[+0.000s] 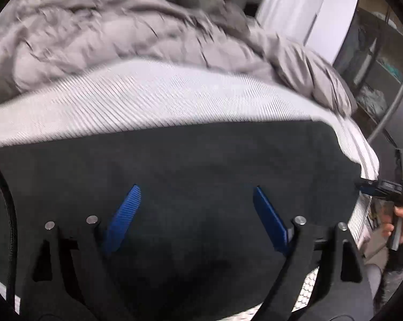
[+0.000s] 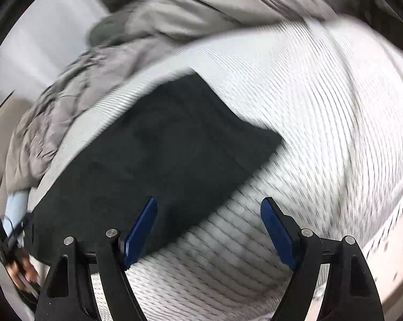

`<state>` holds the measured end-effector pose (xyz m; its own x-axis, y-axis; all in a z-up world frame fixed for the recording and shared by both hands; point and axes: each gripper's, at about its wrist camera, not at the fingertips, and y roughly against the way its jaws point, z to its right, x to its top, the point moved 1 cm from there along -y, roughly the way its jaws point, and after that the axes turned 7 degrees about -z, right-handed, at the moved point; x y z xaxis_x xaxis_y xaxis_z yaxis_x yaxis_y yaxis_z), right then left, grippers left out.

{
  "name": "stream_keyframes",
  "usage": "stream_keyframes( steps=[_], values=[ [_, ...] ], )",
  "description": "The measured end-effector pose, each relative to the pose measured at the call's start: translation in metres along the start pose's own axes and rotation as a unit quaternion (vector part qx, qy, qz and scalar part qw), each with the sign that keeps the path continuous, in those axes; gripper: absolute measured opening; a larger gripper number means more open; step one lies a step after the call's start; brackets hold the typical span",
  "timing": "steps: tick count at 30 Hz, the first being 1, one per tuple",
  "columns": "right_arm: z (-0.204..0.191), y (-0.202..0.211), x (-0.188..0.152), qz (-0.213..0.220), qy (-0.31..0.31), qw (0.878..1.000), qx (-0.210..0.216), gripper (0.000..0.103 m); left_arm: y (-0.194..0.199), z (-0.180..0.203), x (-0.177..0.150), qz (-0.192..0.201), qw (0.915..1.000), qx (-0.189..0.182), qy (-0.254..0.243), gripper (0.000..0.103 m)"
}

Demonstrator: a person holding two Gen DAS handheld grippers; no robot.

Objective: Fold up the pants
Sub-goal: 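Grasp the waistband end with the right gripper and lift it up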

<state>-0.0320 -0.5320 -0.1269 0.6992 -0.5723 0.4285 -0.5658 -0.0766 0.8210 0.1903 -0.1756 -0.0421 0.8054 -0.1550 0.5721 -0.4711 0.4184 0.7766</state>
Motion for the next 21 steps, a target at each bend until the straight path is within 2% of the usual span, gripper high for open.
stream_keyframes(
  steps=[1, 2, 3, 5, 6, 7, 8, 9, 10, 13, 15, 17, 19, 21],
  values=[
    [0.007, -0.008, 0.0, -0.008, -0.008, 1.0, 0.013, 0.081, -0.015, 0.011, -0.005, -0.028, 0.9995, -0.005, -0.017, 0.084],
    [0.016, -0.016, 0.005, 0.002, -0.019, 0.999, 0.029, 0.081, -0.032, 0.026, -0.012, -0.062, 0.9971, -0.009, -0.044, 0.084],
    [0.019, -0.018, 0.009, 0.018, -0.029, 0.998, 0.046, 0.081, -0.043, 0.04, -0.019, -0.079, 0.9944, -0.002, -0.071, 0.084],
    [0.021, -0.019, 0.021, 0.052, -0.044, 0.994, 0.084, 0.081, -0.053, 0.055, -0.022, -0.076, 0.9896, 0.036, -0.117, 0.085],
    [0.021, -0.02, 0.026, 0.065, -0.051, 0.992, 0.099, 0.081, -0.054, 0.059, -0.023, -0.075, 0.9882, 0.041, -0.126, 0.085],
    [0.022, -0.024, 0.04, 0.069, -0.062, 0.99, 0.105, 0.076, -0.054, 0.06, -0.021, -0.077, 0.9884, 0.035, -0.126, 0.085],
    [0.021, -0.03, 0.051, 0.07, -0.069, 0.99, 0.097, 0.059, -0.054, 0.059, -0.019, -0.078, 0.9898, 0.023, -0.117, 0.085],
    [0.02, -0.034, 0.061, 0.075, -0.068, 0.991, 0.085, 0.047, -0.053, 0.056, -0.017, -0.078, 0.991, 0.016, -0.107, 0.085],
    [0.016, -0.034, 0.066, 0.085, -0.064, 0.991, 0.075, 0.026, -0.052, 0.049, -0.014, -0.072, 0.9932, 0.016, -0.09, 0.085],
    [-0.002, -0.016, 0.072, 0.11, -0.044, 0.991, 0.067, 0.014, -0.044, 0.027, -0.006, -0.05, 0.997, 0.028, -0.051, 0.085],
    [-0.035, 0.002, 0.079, 0.136, 0.0, 0.988, 0.068, 0.012, -0.038, 0.013, 0.003, -0.035, 0.9988, 0.023, -0.027, 0.085],
    [-0.083, 0.013, 0.085, 0.152, 0.057, 0.982, 0.096, 0.012, -0.028, -0.005, 0.012, -0.011, 0.9996, 0.025, -0.001, 0.085],
    [-0.141, 0.021, 0.076, 0.148, 0.123, 0.971, 0.141, 0.012, -0.015, -0.028, 0.019, 0.008, 0.9991, 0.029, 0.028, 0.085],
    [-0.206, 0.02, 0.059, 0.13, 0.212, 0.951, 0.182, 0.012, -0.006, -0.049, 0.023, 0.024, 0.9972, 0.034, 0.063, 0.085]
  ],
)
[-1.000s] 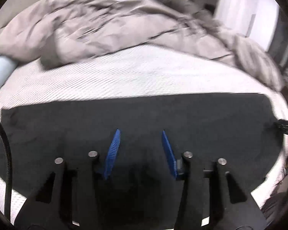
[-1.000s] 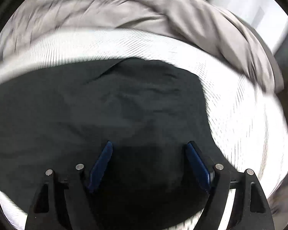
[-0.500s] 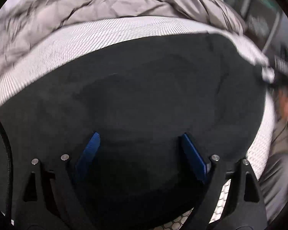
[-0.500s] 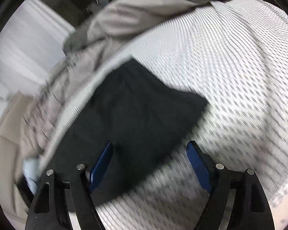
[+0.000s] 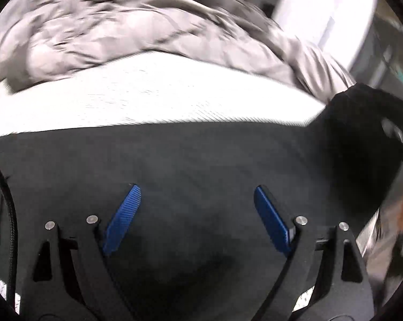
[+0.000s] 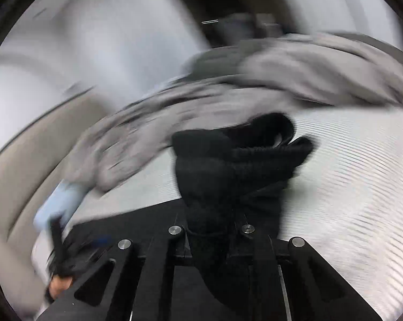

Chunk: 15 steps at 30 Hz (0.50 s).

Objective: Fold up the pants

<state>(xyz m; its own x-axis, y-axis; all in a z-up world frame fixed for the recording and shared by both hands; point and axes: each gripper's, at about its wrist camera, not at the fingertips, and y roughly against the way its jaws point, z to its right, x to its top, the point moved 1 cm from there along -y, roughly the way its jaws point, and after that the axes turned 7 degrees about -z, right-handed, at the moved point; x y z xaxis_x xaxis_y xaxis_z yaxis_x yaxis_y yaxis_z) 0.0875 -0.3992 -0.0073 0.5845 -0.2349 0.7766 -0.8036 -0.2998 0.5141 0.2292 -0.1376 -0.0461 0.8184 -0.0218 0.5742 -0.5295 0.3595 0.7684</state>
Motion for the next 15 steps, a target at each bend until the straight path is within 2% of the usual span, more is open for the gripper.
stream_keyframes(
  steps=[1, 2, 3, 4, 5, 6, 8, 9, 11, 12, 15],
  values=[
    [-0.028, -0.018, 0.0, -0.024, 0.038, 0.998, 0.033, 0.014, 0.006, -0.017, 0.004, 0.01, 0.9996, -0.001, 0.028, 0.085],
    [-0.046, -0.03, -0.002, -0.046, 0.061, 0.996, 0.055, 0.027, 0.008, -0.028, 0.007, 0.016, 0.9987, -0.003, 0.049, 0.085],
    [-0.069, -0.05, -0.008, -0.092, 0.094, 0.988, 0.086, 0.04, 0.009, -0.039, 0.009, 0.02, 0.9973, -0.003, 0.071, 0.085],
    [-0.092, -0.075, -0.021, -0.159, 0.136, 0.972, 0.109, 0.067, 0.01, -0.051, 0.01, 0.019, 0.9963, -0.005, 0.084, 0.085],
    [-0.106, -0.089, -0.032, -0.202, 0.168, 0.959, 0.11, 0.071, 0.01, -0.058, 0.009, 0.015, 0.9956, -0.005, 0.092, 0.085],
    [-0.116, -0.098, -0.042, -0.226, 0.198, 0.948, 0.101, 0.071, 0.008, -0.065, 0.01, 0.009, 0.9952, -0.006, 0.098, 0.085],
    [-0.123, -0.101, -0.046, -0.222, 0.234, 0.942, 0.091, 0.071, 0.003, -0.069, 0.009, 0.0, 0.9953, -0.012, 0.096, 0.085],
    [-0.119, -0.094, -0.043, -0.208, 0.233, 0.945, 0.094, 0.071, 0.002, -0.068, 0.009, -0.002, 0.9959, -0.016, 0.089, 0.085],
    [-0.096, -0.077, -0.027, -0.175, 0.192, 0.959, 0.11, 0.072, -0.003, -0.056, 0.007, -0.013, 0.9973, -0.034, 0.063, 0.085],
    [-0.083, -0.074, -0.02, -0.157, 0.177, 0.966, 0.103, 0.074, -0.007, -0.048, 0.005, -0.025, 0.9969, -0.056, 0.048, 0.085],
    [-0.039, -0.08, 0.002, -0.117, 0.131, 0.984, 0.02, 0.077, -0.021, -0.024, 0.0, -0.065, 0.9894, -0.127, 0.024, 0.084]
  ],
)
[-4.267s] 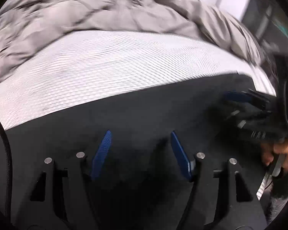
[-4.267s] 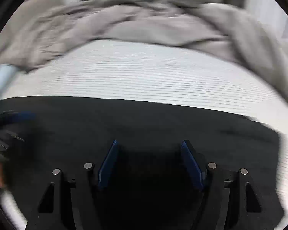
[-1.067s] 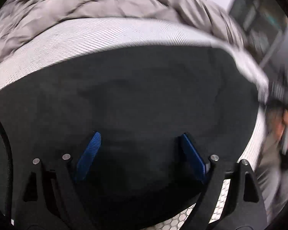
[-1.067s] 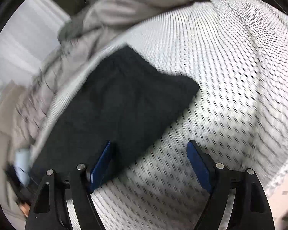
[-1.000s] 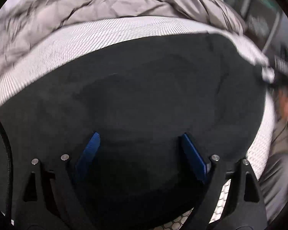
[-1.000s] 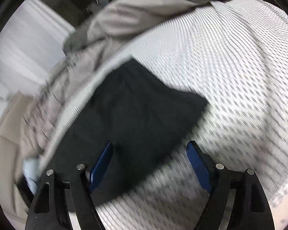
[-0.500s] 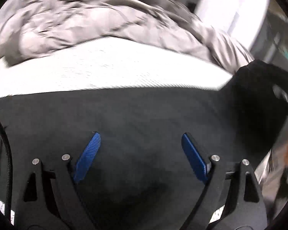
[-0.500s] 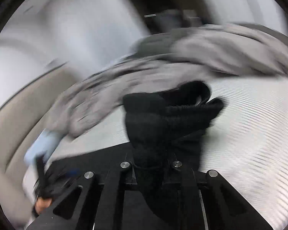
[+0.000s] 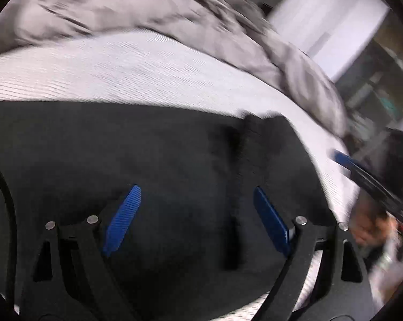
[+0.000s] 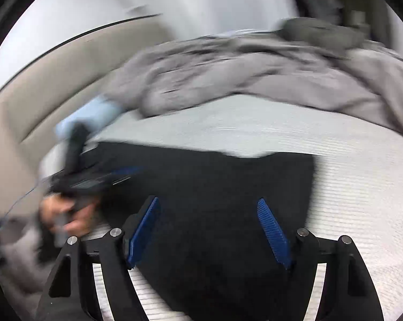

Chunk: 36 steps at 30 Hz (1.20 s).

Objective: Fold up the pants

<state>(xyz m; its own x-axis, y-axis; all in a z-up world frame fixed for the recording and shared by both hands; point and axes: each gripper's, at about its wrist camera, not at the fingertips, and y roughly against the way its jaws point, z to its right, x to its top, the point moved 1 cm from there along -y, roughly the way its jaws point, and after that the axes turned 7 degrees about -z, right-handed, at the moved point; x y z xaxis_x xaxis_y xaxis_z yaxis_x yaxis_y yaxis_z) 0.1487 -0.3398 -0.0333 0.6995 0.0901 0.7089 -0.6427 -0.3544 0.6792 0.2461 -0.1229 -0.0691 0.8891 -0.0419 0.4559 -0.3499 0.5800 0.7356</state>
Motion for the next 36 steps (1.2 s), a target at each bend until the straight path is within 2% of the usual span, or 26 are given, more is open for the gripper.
stream_keyframes(
  steps=[3, 7, 11, 14, 15, 16, 17, 18, 21, 22, 24, 27, 30, 34, 36],
  values=[
    [0.056, -0.016, -0.014, -0.007, -0.106, 0.994, 0.02, 0.075, -0.03, 0.009, 0.003, -0.055, 0.9962, -0.067, 0.007, 0.077],
    [0.09, -0.043, -0.026, -0.028, -0.154, 0.987, 0.024, 0.072, -0.061, 0.001, 0.016, -0.08, 0.9923, -0.091, 0.027, 0.077],
    [0.093, -0.07, -0.011, -0.055, -0.158, 0.986, 0.029, 0.072, -0.074, 0.002, 0.031, -0.09, 0.9901, -0.105, 0.024, 0.077],
    [0.081, -0.086, -0.006, -0.066, -0.137, 0.988, 0.037, 0.072, -0.08, 0.006, 0.032, -0.085, 0.9899, -0.11, 0.026, 0.077],
    [0.075, -0.087, -0.006, -0.069, -0.126, 0.989, 0.031, 0.072, -0.083, 0.01, 0.033, -0.084, 0.9899, -0.111, 0.026, 0.075],
    [0.071, -0.09, -0.007, -0.073, -0.115, 0.99, 0.022, 0.072, -0.085, 0.013, 0.033, -0.082, 0.9894, -0.116, 0.029, 0.063],
    [0.068, -0.094, -0.006, -0.076, -0.109, 0.991, 0.017, 0.072, -0.089, 0.015, 0.033, -0.084, 0.9887, -0.118, 0.036, 0.06],
    [0.067, -0.095, -0.006, -0.078, -0.105, 0.991, 0.014, 0.073, -0.089, 0.015, 0.033, -0.078, 0.9895, -0.113, 0.045, 0.055],
    [0.068, -0.098, -0.01, -0.084, -0.101, 0.991, 0.005, 0.073, -0.088, 0.014, 0.029, -0.058, 0.9901, -0.108, 0.067, 0.026],
    [0.068, -0.101, -0.009, -0.085, -0.103, 0.991, 0.005, 0.073, -0.085, 0.012, 0.027, -0.051, 0.9897, -0.112, 0.074, 0.022],
    [0.067, -0.104, -0.008, -0.087, -0.104, 0.991, 0.004, 0.073, -0.082, 0.013, 0.025, -0.038, 0.9901, -0.111, 0.078, 0.016],
    [0.063, -0.105, -0.006, -0.087, -0.098, 0.991, -0.002, 0.073, -0.073, 0.026, 0.023, -0.015, 0.9948, -0.081, 0.06, 0.011],
    [0.061, -0.105, 0.001, -0.083, -0.101, 0.991, 0.0, 0.073, -0.056, 0.031, 0.024, 0.005, 0.9955, -0.078, 0.055, 0.007],
    [0.059, -0.089, 0.007, -0.061, -0.105, 0.993, 0.014, 0.073, 0.002, 0.014, 0.028, 0.056, 0.9939, -0.08, 0.052, 0.007],
    [0.055, -0.083, 0.012, -0.046, -0.102, 0.993, 0.026, 0.073, 0.026, -0.002, 0.026, 0.073, 0.9933, -0.068, 0.059, 0.007]
  ],
)
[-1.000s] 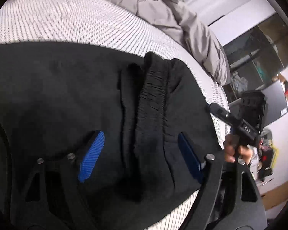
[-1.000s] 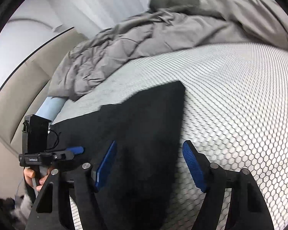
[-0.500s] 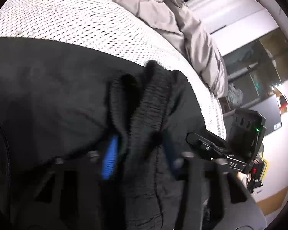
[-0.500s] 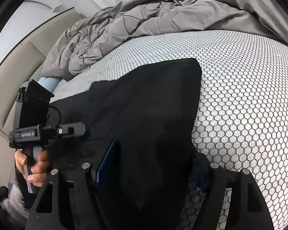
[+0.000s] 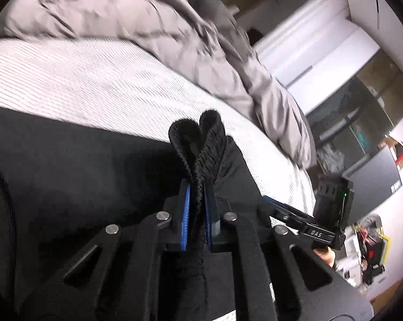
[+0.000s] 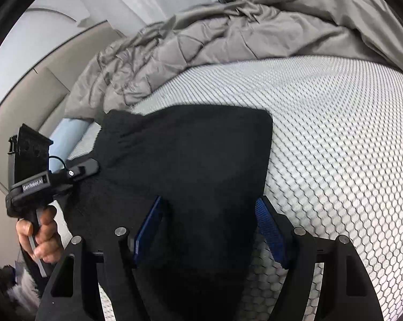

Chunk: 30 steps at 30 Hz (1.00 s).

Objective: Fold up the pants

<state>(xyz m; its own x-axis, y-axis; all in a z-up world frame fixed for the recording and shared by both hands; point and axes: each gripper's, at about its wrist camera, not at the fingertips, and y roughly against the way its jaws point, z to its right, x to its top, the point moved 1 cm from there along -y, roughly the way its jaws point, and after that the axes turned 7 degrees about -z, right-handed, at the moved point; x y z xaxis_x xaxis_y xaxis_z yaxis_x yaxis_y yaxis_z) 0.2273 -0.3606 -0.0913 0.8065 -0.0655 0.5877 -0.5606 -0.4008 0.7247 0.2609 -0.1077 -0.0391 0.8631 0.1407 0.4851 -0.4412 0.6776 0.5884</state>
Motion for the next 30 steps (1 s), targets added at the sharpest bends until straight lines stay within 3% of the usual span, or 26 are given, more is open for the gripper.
stream_keyframes(
  steps=[3, 6, 7, 12, 14, 16, 19, 21, 23, 26, 28, 30],
  values=[
    [-0.006, 0.004, 0.001, 0.001, 0.011, 1.0, 0.006, 0.073, 0.026, -0.033, -0.003, 0.017, 0.9973, 0.068, 0.021, 0.007],
    [-0.011, -0.004, -0.001, -0.015, 0.027, 1.0, -0.003, 0.073, 0.021, -0.067, -0.008, -0.009, 0.9917, 0.12, 0.045, 0.01],
    [-0.011, -0.009, -0.003, -0.027, 0.029, 0.999, -0.011, 0.073, 0.014, -0.074, -0.009, -0.024, 0.9898, 0.133, 0.046, 0.017],
    [-0.003, -0.018, -0.013, -0.073, 0.032, 0.996, -0.042, 0.073, 0.029, -0.069, -0.009, -0.014, 0.9893, 0.14, 0.038, 0.024],
    [-0.002, -0.01, -0.016, -0.071, 0.035, 0.996, -0.035, 0.073, 0.033, -0.05, -0.008, 0.008, 0.9891, 0.146, 0.018, 0.038],
    [-0.004, -0.005, -0.023, -0.081, 0.049, 0.995, -0.036, 0.073, 0.039, -0.025, -0.008, 0.037, 0.9878, 0.15, -0.016, 0.061],
    [-0.006, -0.004, -0.038, -0.103, 0.077, 0.99, -0.05, 0.073, 0.038, 0.015, -0.012, 0.053, 0.9833, 0.157, -0.075, 0.074],
    [-0.004, 0.0, -0.045, -0.11, 0.081, 0.99, -0.034, 0.073, 0.026, 0.037, -0.019, 0.038, 0.9841, 0.138, -0.106, 0.08],
    [-0.003, 0.007, -0.047, -0.11, 0.077, 0.991, -0.012, 0.073, 0.001, 0.062, -0.035, 0.006, 0.9859, 0.101, -0.133, 0.08],
    [-0.004, 0.008, -0.047, -0.105, 0.063, 0.992, 0.01, 0.073, -0.044, 0.09, -0.062, -0.057, 0.9822, 0.068, -0.166, 0.08],
    [-0.003, -0.002, -0.044, -0.103, 0.041, 0.994, 0.023, 0.073, -0.067, 0.101, -0.08, -0.079, 0.975, 0.077, -0.193, 0.08],
    [-0.002, -0.011, -0.042, -0.108, 0.031, 0.993, 0.03, 0.068, -0.09, 0.105, -0.094, -0.111, 0.9601, 0.123, -0.225, 0.081]
  ],
)
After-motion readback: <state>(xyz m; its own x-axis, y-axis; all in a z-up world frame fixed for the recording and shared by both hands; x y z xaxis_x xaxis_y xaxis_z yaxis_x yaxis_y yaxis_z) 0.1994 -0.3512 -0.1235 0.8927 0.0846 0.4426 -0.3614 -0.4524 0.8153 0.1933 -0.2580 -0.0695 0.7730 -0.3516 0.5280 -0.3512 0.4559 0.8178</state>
